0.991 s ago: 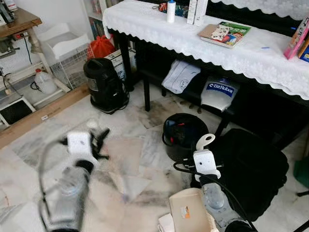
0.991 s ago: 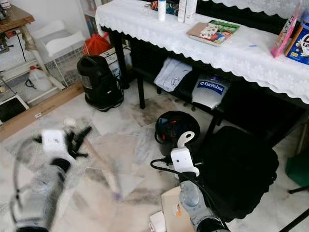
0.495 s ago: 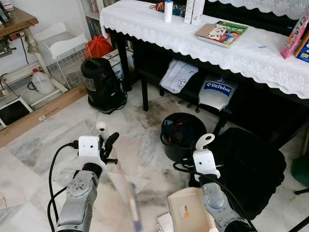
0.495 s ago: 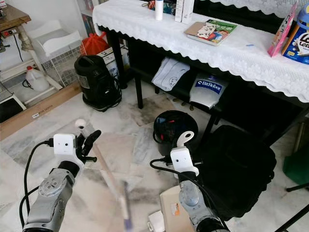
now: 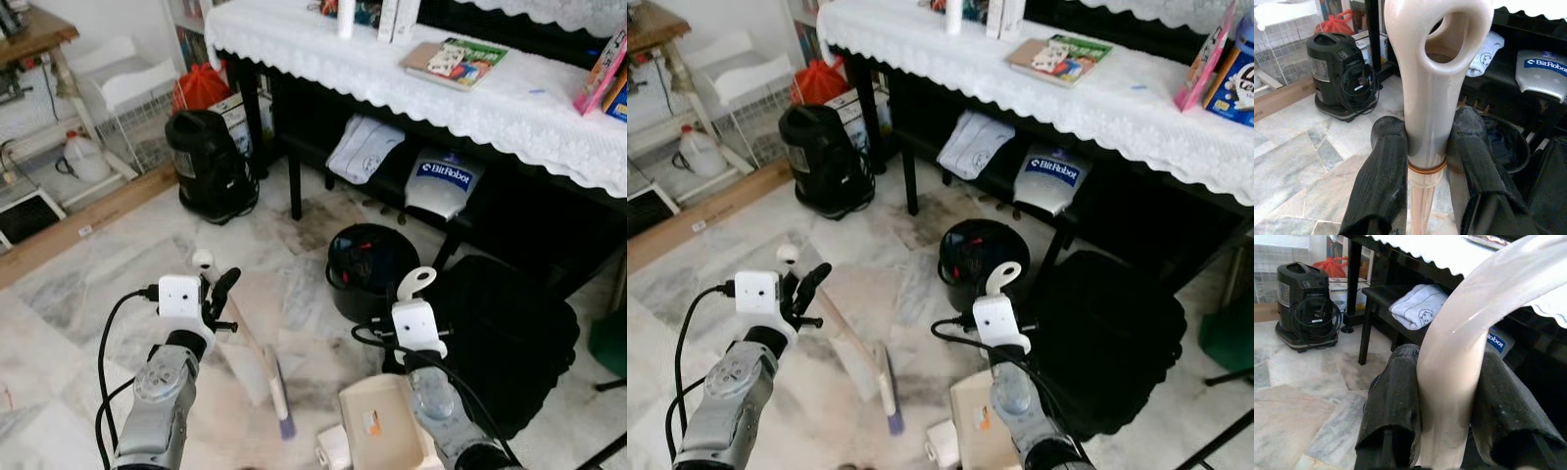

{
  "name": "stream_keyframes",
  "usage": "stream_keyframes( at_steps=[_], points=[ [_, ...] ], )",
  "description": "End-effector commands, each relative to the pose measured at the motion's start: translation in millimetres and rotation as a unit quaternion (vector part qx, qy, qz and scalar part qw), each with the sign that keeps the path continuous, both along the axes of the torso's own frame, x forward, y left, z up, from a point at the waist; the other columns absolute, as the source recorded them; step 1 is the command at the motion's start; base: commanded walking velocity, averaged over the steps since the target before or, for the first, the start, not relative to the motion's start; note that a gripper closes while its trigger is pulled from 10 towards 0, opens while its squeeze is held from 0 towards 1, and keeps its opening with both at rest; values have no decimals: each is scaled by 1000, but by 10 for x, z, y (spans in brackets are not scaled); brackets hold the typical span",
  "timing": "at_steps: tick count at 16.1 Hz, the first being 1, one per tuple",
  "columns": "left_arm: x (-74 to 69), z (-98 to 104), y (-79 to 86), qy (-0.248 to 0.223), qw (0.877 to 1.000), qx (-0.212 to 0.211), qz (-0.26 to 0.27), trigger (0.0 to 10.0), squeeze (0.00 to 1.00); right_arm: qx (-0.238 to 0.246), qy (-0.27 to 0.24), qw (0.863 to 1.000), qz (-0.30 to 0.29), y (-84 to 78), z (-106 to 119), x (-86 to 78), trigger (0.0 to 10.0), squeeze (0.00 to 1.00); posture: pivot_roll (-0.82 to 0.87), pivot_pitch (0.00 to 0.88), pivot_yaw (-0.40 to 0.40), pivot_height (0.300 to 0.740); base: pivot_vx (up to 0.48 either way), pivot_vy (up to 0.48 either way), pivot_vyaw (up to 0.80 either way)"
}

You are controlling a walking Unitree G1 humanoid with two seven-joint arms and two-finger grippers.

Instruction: Sweep floor

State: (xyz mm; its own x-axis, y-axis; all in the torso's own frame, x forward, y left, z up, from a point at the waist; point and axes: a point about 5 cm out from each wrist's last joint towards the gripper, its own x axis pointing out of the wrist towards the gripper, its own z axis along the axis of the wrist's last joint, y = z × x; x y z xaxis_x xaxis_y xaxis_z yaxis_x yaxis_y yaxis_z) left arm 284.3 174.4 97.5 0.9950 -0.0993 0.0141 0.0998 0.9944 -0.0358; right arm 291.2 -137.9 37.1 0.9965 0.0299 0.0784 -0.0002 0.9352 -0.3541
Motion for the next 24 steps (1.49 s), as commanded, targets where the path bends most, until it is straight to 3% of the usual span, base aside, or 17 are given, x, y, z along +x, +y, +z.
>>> stream_keyframes(
  at_steps=[1, 5, 16, 24],
  points=[
    [2, 42, 21, -15, 1000, -3, 2, 10000, 0, -4, 9, 1000, -5, -32, -38, -28, 10000, 0, 109, 72, 10, 740, -251, 0, 0],
    [8, 45, 20, -17, 1000, -4, 2, 10000, 0, -5, 10, 1000, -6, -37, -39, -27, 10000, 0, 109, 75, 9, 740, -249, 0, 0],
    [13, 43, 1, -11, 1000, -14, -7, 10000, 0, -6, 13, 1000, -12, -57, -51, -36, 10000, 0, 108, 85, 12, 740, 0, 0, 0],
    [21, 55, 14, -22, 1000, 16, 7, 10000, 0, -21, 15, 999, -39, -152, -83, -66, 10000, 0, 105, 75, 14, 740, 0, 0, 0]
  ],
)
